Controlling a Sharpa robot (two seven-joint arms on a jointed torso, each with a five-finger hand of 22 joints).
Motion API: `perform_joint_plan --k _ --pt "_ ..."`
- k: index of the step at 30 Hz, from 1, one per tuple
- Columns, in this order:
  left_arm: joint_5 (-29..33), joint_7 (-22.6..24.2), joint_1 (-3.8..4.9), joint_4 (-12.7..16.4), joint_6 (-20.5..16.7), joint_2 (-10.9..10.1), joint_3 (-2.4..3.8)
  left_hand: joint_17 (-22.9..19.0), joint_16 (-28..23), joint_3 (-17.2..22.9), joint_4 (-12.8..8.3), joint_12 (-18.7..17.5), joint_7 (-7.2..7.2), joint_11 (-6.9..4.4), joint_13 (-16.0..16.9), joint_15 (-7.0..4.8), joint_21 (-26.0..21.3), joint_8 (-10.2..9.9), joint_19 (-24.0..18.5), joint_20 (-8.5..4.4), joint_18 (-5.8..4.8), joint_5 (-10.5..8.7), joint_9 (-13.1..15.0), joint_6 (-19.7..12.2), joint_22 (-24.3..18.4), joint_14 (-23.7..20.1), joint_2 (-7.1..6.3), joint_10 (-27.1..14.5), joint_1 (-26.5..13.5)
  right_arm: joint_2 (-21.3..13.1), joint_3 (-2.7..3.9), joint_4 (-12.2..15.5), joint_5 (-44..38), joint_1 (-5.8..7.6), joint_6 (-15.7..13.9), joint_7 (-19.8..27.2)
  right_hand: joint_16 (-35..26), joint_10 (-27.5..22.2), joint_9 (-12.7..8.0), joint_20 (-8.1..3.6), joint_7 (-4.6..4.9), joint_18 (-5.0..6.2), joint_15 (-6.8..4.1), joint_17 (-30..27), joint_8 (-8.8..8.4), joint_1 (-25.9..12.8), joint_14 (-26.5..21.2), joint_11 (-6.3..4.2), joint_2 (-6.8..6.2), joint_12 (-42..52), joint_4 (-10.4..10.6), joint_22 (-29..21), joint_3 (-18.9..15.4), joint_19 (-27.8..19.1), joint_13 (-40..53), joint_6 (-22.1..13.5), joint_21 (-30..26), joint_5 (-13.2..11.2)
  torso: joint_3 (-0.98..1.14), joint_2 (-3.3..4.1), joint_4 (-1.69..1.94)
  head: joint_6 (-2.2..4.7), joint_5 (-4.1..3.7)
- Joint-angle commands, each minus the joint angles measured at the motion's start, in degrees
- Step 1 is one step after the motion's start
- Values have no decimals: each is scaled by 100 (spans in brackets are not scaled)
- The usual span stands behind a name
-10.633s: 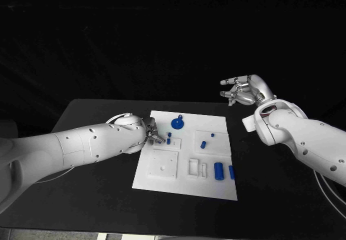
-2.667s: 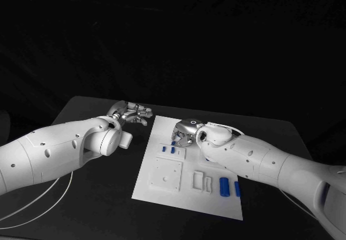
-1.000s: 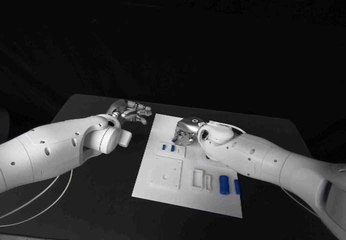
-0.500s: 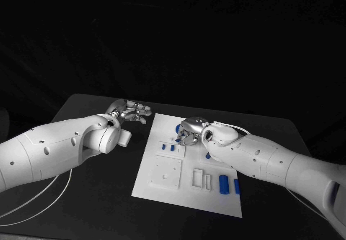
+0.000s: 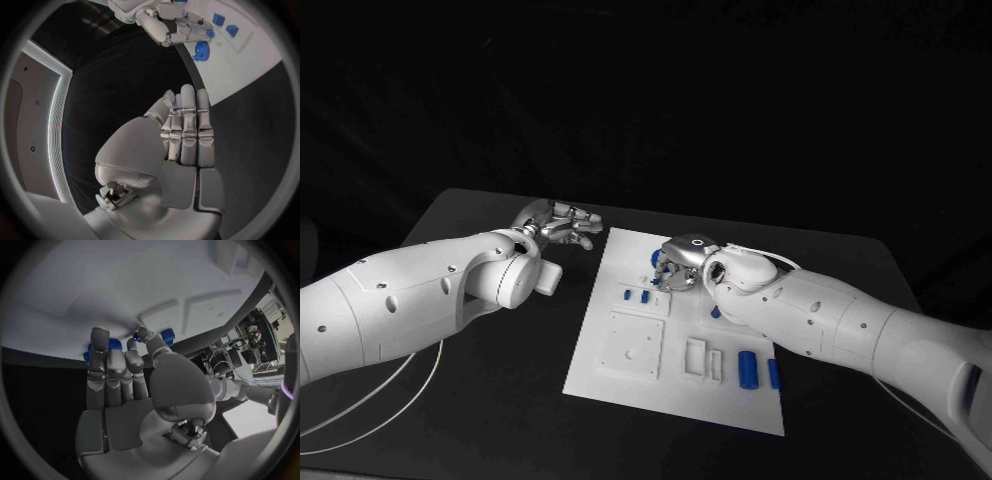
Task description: Assemble the parts on the task board
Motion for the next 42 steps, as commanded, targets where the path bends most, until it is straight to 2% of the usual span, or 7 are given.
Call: perform_joint_plan --k 1,12,29,33,36,39,42 --pt "-54 41 9 24 96 4 5 5 -20 8 16 -31 8 -11 -5 2 -26 5 31 8 -58 -24 -1 -47 5 48 -16 -31 -12 26 -3 -13 -188 0 62 -157 16 -1 -4 -9 5 12 11 -1 -14 -42 29 -49 -49 -26 5 75 46 78 -3 -30 -15 44 -7 1 -2 -10 -5" --pt "-91 41 9 57 111 10 5 8 -19 6 19 -29 8 -10 -4 3 -30 9 38 10 -56 -31 1 -54 -11 49 -16 -34 -13 133 -18 -63 -415 -1 432 -442 -9 -18 -6 -6 19 -4 19 -13 -16 -79 12 -36 -129 -55 99 62 122 66 -21 -93 -79 34 -14 2 7 -19 -23" --pt "-121 23 9 94 123 1 5 11 -17 5 22 -28 9 -9 -4 1 -30 9 44 9 -55 -32 3 -57 -25 52 -13 -36 -10 167 -125 -103 -458 -1 928 -556 -58 -83 -14 38 130 34 65 -48 -17 -176 -50 35 -247 -106 147 69 408 33 -81 -460 -114 312 -10 4 5 -20 -19" --pt "-137 13 9 100 134 -1 5 11 -17 5 22 -28 9 -9 -4 1 -30 9 44 9 -55 -32 3 -57 -25 52 -13 -36 -10 166 -134 -106 -476 -1 942 -585 -66 -99 -14 39 143 45 63 -54 -17 -174 -62 36 -263 -116 107 75 527 29 -91 -480 -114 595 -10 1 4 -20 -24" --pt "-155 3 9 107 153 -2 5 12 -17 6 21 -28 10 -9 -4 1 -30 9 44 9 -55 -31 3 -58 -27 52 -13 -37 -6 165 -139 -103 -496 -1 900 -615 -36 -85 -13 28 149 55 52 -42 -16 -241 -50 29 -318 -85 19 99 905 34 -75 -449 -76 777 -13 2 4 -20 -27" --pt "-186 -2 9 117 190 -2 5 12 -18 7 18 -28 10 -9 -5 1 -29 10 45 8 -54 -29 4 -59 -31 52 -13 -39 0 161 -141 -96 -510 -1 754 -629 -4 -51 -12 16 137 61 39 -28 -17 -297 -22 14 -359 -50 -1 104 1135 44 -56 -392 -26 809 -12 -2 7 -6 -26" --pt "-201 -1 9 121 217 -2 5 13 -15 6 23 -24 10 -11 -4 0 -27 10 47 8 -54 -30 4 -60 -32 59 -9 -32 -5 148 -142 -80 -511 -1 577 -616 35 -4 -10 0 122 53 22 -10 -15 -338 24 -3 -381 -7 26 113 1219 76 -29 -332 70 908 -9 -2 7 2 -26"
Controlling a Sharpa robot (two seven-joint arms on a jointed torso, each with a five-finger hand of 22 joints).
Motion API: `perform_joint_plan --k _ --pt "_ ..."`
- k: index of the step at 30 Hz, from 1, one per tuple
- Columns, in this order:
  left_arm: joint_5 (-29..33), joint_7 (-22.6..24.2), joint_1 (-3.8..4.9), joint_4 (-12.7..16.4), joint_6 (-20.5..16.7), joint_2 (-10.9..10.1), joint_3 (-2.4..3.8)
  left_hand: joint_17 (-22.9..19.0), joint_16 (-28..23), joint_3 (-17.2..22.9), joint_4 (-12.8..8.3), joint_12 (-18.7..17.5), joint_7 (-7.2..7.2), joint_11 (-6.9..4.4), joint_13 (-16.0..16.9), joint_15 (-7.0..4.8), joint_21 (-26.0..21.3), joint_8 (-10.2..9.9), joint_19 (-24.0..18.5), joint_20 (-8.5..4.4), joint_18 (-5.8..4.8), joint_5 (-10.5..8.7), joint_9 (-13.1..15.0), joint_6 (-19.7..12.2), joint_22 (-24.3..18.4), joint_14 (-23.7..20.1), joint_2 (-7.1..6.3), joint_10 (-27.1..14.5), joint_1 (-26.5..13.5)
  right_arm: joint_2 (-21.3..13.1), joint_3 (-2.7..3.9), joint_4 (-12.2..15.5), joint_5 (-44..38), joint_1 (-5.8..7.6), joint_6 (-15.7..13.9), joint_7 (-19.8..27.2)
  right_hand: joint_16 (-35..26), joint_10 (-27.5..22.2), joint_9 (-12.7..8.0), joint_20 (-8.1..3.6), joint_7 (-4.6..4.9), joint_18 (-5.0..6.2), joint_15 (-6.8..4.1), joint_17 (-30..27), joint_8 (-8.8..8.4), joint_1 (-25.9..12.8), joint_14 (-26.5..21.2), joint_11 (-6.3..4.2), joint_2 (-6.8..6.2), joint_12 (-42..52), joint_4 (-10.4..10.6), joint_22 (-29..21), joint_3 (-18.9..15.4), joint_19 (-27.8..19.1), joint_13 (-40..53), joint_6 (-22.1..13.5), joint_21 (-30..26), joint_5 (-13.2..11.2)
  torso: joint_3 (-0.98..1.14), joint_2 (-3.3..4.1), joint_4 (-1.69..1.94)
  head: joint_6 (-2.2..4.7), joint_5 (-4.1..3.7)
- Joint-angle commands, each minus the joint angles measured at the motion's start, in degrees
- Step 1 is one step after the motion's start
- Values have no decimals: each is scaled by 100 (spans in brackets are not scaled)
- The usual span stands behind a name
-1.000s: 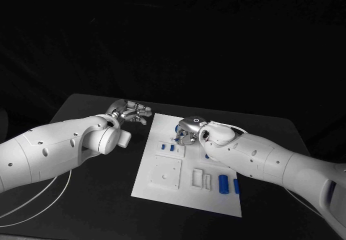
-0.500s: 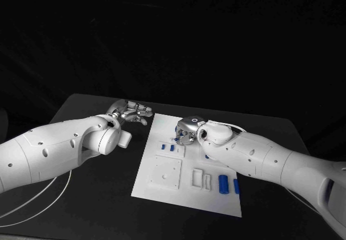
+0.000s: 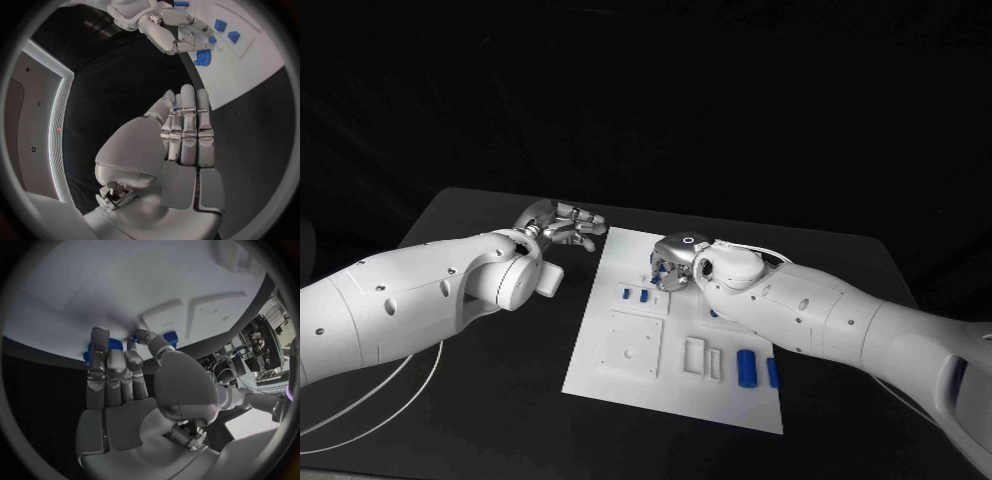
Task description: Assemble the parts on the task board
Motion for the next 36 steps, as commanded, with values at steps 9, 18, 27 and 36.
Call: perform_joint_plan --k 9,18,27,36 --pt "-95 37 9 31 190 -9 6 12 -8 -1 32 -28 -12 -10 -6 -3 -26 9 62 5 -53 -31 5 -45 -10 76 -12 -32 -21 -151 -61 154 -83 -98 -338 -115 105 141 25 -49 -45 28 -40 55 8 -84 144 -52 -132 95 104 148 77 121 76 128 359 240 2 -3 -4 19 11" --pt "-107 74 9 52 277 -28 5 31 19 -20 79 -69 -17 -5 -12 -6 -36 11 116 5 -55 -30 8 -73 -135 109 -52 -20 -85 -347 -44 503 -36 -78 -645 -114 93 173 25 -57 -63 11 -47 69 8 -47 169 -65 -167 89 216 153 -42 140 99 156 454 199 5 -3 -13 39 17" --pt "-160 52 9 72 407 -43 5 65 61 -27 244 -97 -55 -32 -12 -20 -41 14 216 1 -75 -60 -28 -59 -447 154 -101 72 -228 -557 80 904 4 -56 -826 -156 101 193 26 -63 -77 1 -54 84 9 -19 191 -81 -184 90 277 168 -95 160 117 192 544 127 7 0 -16 58 4" --pt "-421 -457 9 98 688 -58 5 33 -26 -127 628 -305 -113 -69 -40 -47 -50 -31 421 -23 -113 -331 -66 -38 -931 359 -293 321 -636 -759 277 1242 13 -48 -842 -262 79 200 26 -66 -83 1 -56 88 9 34 195 -85 -217 59 372 158 -127 161 121 200 526 60 11 -10 -15 86 4"
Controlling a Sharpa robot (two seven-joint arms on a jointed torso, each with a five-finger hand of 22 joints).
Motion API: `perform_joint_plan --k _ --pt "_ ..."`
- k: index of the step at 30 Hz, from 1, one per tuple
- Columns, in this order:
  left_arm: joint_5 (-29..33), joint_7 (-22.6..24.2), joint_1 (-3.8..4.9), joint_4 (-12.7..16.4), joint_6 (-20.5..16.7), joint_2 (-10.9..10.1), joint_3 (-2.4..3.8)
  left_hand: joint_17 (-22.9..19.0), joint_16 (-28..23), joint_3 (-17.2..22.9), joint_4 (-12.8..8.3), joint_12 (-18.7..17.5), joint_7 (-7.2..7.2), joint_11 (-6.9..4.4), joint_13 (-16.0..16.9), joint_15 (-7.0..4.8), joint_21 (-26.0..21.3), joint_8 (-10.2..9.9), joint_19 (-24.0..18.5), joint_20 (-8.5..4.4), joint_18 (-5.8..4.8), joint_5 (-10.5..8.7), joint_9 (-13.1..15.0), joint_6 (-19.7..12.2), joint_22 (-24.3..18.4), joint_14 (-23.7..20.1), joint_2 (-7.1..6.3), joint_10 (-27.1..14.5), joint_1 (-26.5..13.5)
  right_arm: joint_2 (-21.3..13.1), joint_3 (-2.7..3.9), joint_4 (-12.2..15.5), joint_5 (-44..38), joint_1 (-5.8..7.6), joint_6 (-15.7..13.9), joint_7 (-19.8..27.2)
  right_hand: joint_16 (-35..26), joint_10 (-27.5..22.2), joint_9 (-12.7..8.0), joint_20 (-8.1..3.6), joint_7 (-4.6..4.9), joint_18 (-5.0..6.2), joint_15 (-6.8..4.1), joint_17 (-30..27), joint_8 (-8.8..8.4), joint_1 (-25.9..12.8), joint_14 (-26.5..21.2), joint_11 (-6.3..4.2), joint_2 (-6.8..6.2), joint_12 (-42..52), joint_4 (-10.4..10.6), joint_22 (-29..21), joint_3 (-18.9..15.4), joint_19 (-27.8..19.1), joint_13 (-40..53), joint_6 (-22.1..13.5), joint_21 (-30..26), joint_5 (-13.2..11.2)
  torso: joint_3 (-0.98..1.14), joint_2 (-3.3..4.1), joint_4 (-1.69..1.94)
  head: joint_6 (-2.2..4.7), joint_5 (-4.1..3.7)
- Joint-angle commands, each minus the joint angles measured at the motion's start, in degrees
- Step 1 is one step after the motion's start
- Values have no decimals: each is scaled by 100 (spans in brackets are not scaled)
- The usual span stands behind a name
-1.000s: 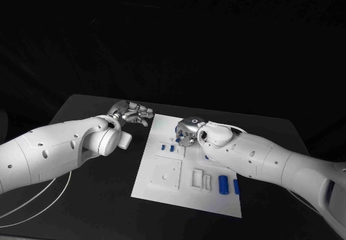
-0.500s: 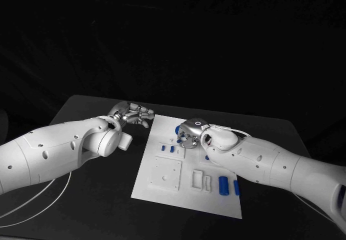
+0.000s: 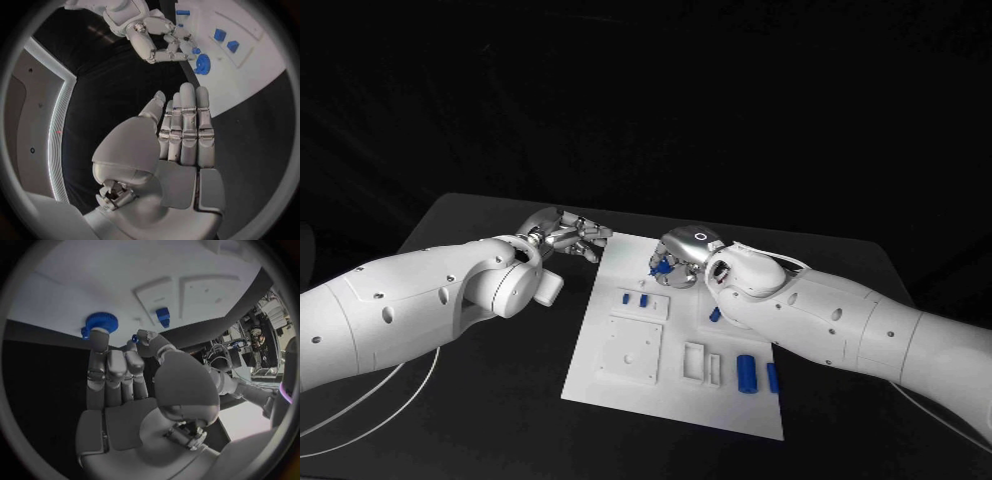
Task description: Assemble the parts on the task board
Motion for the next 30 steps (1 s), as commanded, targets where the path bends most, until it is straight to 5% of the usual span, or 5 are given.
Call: perform_joint_plan --k 1,8,18,22,30 --pt "-265 -430 8 31 376 -1 5 -35 -87 -29 136 -177 16 28 -9 6 -25 -27 81 4 -107 -124 -40 -65 -163 105 -77 17 -153 -72 49 137 -2 3 -74 -117 8 35 -6 -45 -10 -5 3 11 35 28 53 -4 -20 -8 36 158 -2 142 8 36 7 -33 2 -9 1 13 -1" --pt "-394 -1094 6 56 653 37 2 -109 -398 -57 657 -209 105 130 -20 12 -21 -11 382 4 -53 -184 -181 -279 -661 498 -438 -272 -389 -253 184 478 7 4 -50 -208 10 37 -5 -46 -12 -5 2 15 37 41 57 -6 -27 -7 55 157 5 142 15 39 5 -78 35 -63 -57 13 25" --pt "252 -1493 -31 85 373 215 -39 -214 -952 336 914 -215 264 297 -37 87 7 -10 513 86 61 -187 -171 -747 -1130 779 -773 -867 -228 -341 296 736 31 2 9 -314 3 38 -6 -47 -13 -3 1 16 35 58 57 -7 -36 -9 76 160 22 145 20 40 13 -110 99 -166 -138 36 78" --pt "358 -1403 -52 101 182 233 -61 -193 -1130 358 861 -212 244 286 -36 83 17 -7 537 76 45 -185 -172 -659 -1310 843 -684 -840 -142 -340 306 728 50 -5 47 -327 4 40 -6 -47 -12 -2 1 17 36 60 59 -7 -40 -8 83 159 29 144 23 44 8 -122 105 -185 -156 38 92" --pt "638 -1154 -64 62 177 234 -71 -128 -1159 327 699 -216 223 272 -39 75 35 -19 535 68 39 -180 -175 -578 -1375 840 -489 -797 -93 -373 311 755 65 -26 53 -332 1 40 -6 -47 -12 -4 1 17 35 67 58 -7 -42 -9 86 162 36 145 25 43 19 -136 113 -201 -136 42 102"
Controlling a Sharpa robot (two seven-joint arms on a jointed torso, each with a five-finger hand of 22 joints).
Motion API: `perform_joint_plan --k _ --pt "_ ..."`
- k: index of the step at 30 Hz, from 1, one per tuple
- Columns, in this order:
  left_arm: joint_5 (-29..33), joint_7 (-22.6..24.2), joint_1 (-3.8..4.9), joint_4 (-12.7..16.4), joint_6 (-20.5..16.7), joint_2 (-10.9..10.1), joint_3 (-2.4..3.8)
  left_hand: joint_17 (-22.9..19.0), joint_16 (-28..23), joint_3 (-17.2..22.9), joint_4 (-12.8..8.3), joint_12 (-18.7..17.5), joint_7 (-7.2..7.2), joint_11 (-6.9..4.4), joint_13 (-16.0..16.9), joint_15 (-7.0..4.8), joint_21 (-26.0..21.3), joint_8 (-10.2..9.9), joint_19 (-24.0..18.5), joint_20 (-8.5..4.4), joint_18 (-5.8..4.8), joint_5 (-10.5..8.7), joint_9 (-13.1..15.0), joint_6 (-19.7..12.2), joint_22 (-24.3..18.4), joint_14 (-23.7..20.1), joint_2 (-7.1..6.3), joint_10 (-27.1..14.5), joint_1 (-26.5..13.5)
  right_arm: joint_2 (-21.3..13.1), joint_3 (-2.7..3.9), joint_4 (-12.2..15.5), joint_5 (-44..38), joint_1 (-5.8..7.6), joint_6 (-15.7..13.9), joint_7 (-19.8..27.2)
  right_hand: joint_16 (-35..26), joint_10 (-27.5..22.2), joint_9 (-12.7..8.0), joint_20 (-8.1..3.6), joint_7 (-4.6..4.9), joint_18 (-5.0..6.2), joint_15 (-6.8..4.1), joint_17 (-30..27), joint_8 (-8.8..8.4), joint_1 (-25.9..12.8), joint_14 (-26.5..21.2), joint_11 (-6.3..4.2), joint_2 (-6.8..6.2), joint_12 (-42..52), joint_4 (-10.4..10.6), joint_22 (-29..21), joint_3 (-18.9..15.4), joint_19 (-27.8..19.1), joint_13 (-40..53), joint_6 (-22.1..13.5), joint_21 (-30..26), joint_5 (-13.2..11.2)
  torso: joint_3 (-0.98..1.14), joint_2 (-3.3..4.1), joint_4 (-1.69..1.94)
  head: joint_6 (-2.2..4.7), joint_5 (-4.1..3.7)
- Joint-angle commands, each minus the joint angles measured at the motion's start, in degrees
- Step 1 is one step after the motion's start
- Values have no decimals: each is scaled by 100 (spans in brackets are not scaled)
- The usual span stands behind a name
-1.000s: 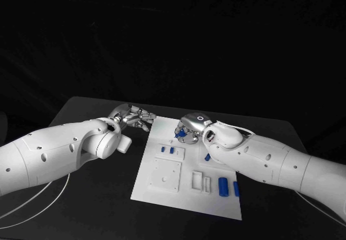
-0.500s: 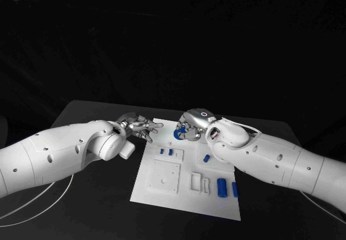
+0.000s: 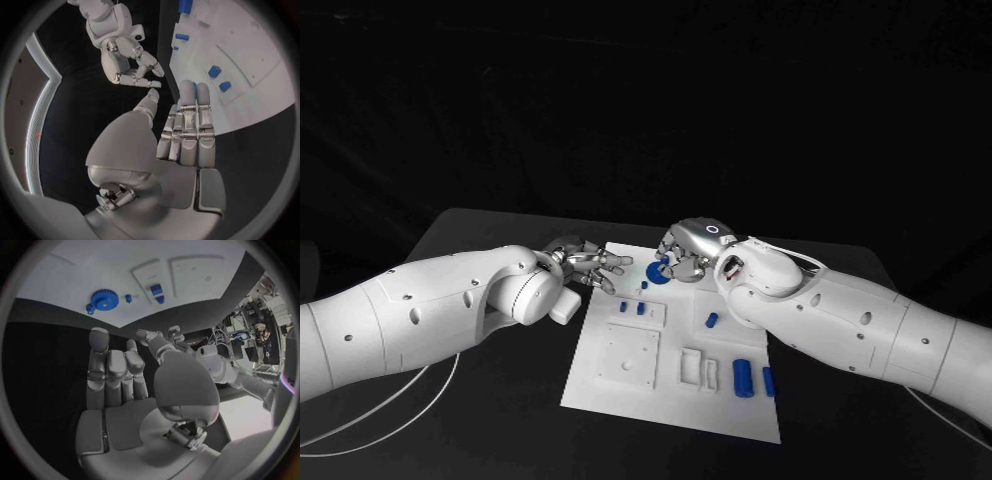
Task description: Assemble the parts on the task board
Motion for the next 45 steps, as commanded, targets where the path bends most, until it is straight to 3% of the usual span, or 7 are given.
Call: perform_joint_plan --k 1,7,16,18,26,31,45 --pt "365 212 -6 1 -85 8 1 14 -23 3 -68 -31 -2 -2 -9 -5 35 2 17 12 39 -2 1 30 -13 80 77 9 16 -19 3 34 7 -11 77 -43 7 44 -6 -47 -13 -2 -20 17 36 53 42 -9 -22 -6 36 164 21 146 11 46 16 -31 3 -7 9 -3 -10" --pt "436 350 -9 -5 -149 -8 0 50 -40 -32 -179 -30 -7 -8 -9 -4 53 8 -1 15 43 0 4 39 -28 56 165 32 33 -23 3 2 43 -19 206 -56 -8 35 -7 -46 -10 -3 -18 12 35 53 34 -6 -24 -20 40 160 24 141 4 40 -1 -45 -9 -8 -2 -14 -6" --pt "478 498 -10 -21 -267 -27 -1 107 -66 -32 -398 -32 -18 -11 -10 -6 103 2 -46 13 46 4 0 91 -6 42 273 40 20 122 2 -233 71 -22 322 -42 -69 -2 -11 -20 42 24 10 -20 32 100 3 35 -46 -67 30 133 4 106 -24 -153 -126 -419 -8 -10 6 -12 -16" --pt "482 553 -10 -28 -306 -26 -1 108 -67 -29 -403 -32 -19 -12 -10 -6 104 4 -46 13 46 4 1 94 -5 40 277 41 24 223 0 -372 78 -23 336 -18 -73 -8 -15 1 86 39 35 -23 32 138 -2 67 -53 -72 28 125 -17 100 -30 -322 -158 -742 -13 -9 14 0 -14" --pt "485 756 -10 -52 -429 -12 0 121 -85 42 -517 -31 -21 -11 -11 -5 127 4 -99 14 48 6 1 114 38 12 329 50 48 582 -45 -899 81 -38 355 58 -114 -58 -15 47 138 84 74 -47 31 284 -40 112 -66 -111 14 95 -138 84 -74 -516 -280 -1422 -27 2 69 17 -16" --pt "486 871 -10 -64 -495 -5 0 127 -91 81 -573 -31 -19 -10 -11 -1 152 6 -124 18 52 7 2 112 84 5 343 49 37 786 -88 -1183 75 -57 380 101 -129 -84 -15 68 156 103 91 -61 32 365 -59 128 -49 -130 32 82 -227 75 -107 -620 -347 -1674 -63 6 128 18 -49" --pt "499 1122 -8 1 -565 -18 7 126 -109 143 -655 -34 -19 -10 -13 -1 168 4 -168 21 56 12 1 113 138 -17 364 49 41 1214 -268 -1898 76 -117 563 221 -124 -109 -15 70 142 102 86 -73 32 409 -81 113 -18 -114 8 89 -287 70 -132 -678 -400 -1703 -163 45 277 18 -139"
